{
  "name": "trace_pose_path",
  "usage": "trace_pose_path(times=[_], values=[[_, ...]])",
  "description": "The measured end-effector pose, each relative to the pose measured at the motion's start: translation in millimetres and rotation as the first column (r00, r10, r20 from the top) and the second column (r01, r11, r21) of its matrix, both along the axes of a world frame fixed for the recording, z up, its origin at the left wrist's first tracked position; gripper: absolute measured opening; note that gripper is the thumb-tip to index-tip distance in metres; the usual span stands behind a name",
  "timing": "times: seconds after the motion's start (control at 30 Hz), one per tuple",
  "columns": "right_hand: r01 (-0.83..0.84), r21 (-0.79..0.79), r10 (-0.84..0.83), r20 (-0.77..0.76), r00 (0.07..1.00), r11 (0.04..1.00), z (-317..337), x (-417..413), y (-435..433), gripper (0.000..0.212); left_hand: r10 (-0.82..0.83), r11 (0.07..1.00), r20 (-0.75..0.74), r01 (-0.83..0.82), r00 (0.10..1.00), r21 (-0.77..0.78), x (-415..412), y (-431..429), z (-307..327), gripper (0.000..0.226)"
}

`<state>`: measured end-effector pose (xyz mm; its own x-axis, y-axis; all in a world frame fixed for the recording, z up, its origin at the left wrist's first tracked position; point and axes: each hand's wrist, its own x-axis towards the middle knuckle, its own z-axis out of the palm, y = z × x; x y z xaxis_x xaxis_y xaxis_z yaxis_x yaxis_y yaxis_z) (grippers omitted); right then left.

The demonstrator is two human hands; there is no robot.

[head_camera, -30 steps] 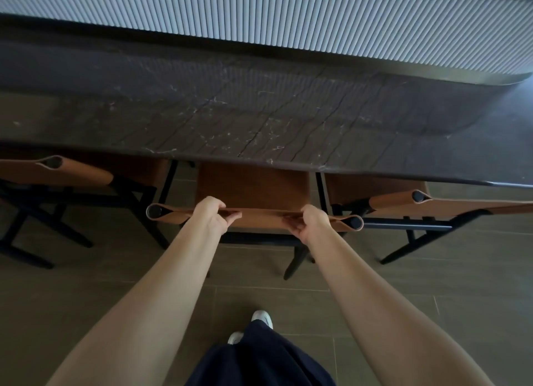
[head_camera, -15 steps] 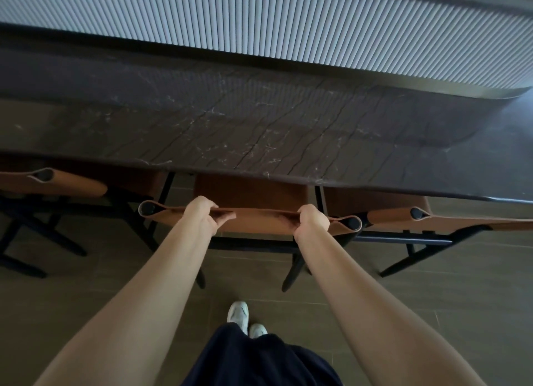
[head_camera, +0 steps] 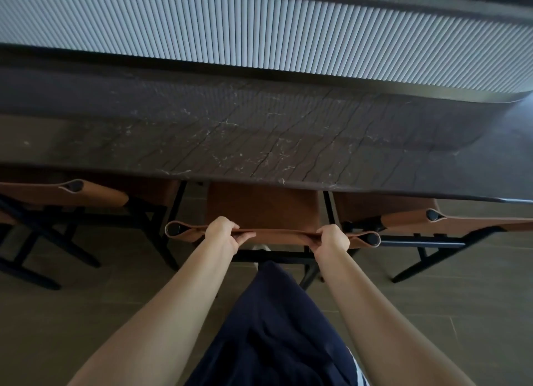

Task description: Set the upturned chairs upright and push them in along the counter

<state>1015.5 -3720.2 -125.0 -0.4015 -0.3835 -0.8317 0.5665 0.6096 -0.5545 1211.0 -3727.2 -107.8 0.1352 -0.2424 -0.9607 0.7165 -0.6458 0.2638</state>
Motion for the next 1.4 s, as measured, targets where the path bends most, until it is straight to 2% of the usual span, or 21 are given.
trace_pose_path(times=[0.07, 0.17, 0.3, 0.43, 0.53, 0.67, 0.97, 1.1, 1.17, 1.3, 1.4], values=[[0.007, -0.01, -0.006, 0.014, 1.0, 1.0, -4, -2, 6, 0.027, -0.013, 1.0, 0.011, 0.013, 1.0, -0.012, 1, 6, -5, 0.026], [0.019, -0.088, -0.016, 0.038, 0.999, 0.996, -7, -5, 13, 0.034, -0.02, 0.994, 0.025, 0.022, 0.999, -0.107, 0, 12, -10, 0.019], [-0.008, -0.187, 0.019, 0.059, 0.998, 0.982, 0, -10, 11, 0.028, -0.011, 0.979, 0.044, 0.02, 0.999, -0.202, -1, 8, -5, 0.016], [-0.006, -0.244, 0.018, 0.044, 0.999, 0.97, 7, -16, -8, 0.022, 0.004, 0.964, 0.057, 0.011, 0.998, -0.267, -5, -11, 0, 0.037], [-0.022, -0.275, 0.041, 0.061, 0.997, 0.961, 3, -17, -15, 0.011, 0.016, 0.952, 0.024, -0.008, 1.0, -0.305, -5, -18, -1, 0.033], [-0.032, -0.292, 0.059, 0.083, 0.995, 0.956, -12, -16, -30, 0.013, -0.035, 0.936, -0.001, 0.032, 0.999, -0.35, -1, -29, -8, 0.028], [-0.064, -0.265, 0.089, 0.082, 0.993, 0.962, -39, -20, -52, 0.026, -0.027, 0.949, -0.035, 0.015, 0.999, -0.316, 4, -44, -33, 0.028], [-0.113, -0.216, 0.142, 0.126, 0.982, 0.97, -30, -23, -60, 0.018, -0.023, 0.961, -0.073, 0.002, 0.997, -0.275, 7, -53, -30, 0.029], [-0.142, -0.183, 0.171, 0.158, 0.972, 0.973, -28, -26, -62, 0.022, 0.013, 0.973, -0.083, -0.032, 0.996, -0.228, 8, -55, -31, 0.037], [-0.141, -0.163, 0.178, 0.243, 0.954, 0.977, -22, -33, -69, 0.015, 0.062, 0.983, -0.025, -0.066, 0.998, -0.173, 14, -62, -32, 0.046], [-0.133, -0.151, 0.17, 0.267, 0.949, 0.98, -23, -31, -71, 0.022, 0.094, 0.985, 0.002, -0.093, 0.996, -0.144, 18, -66, -35, 0.042]])
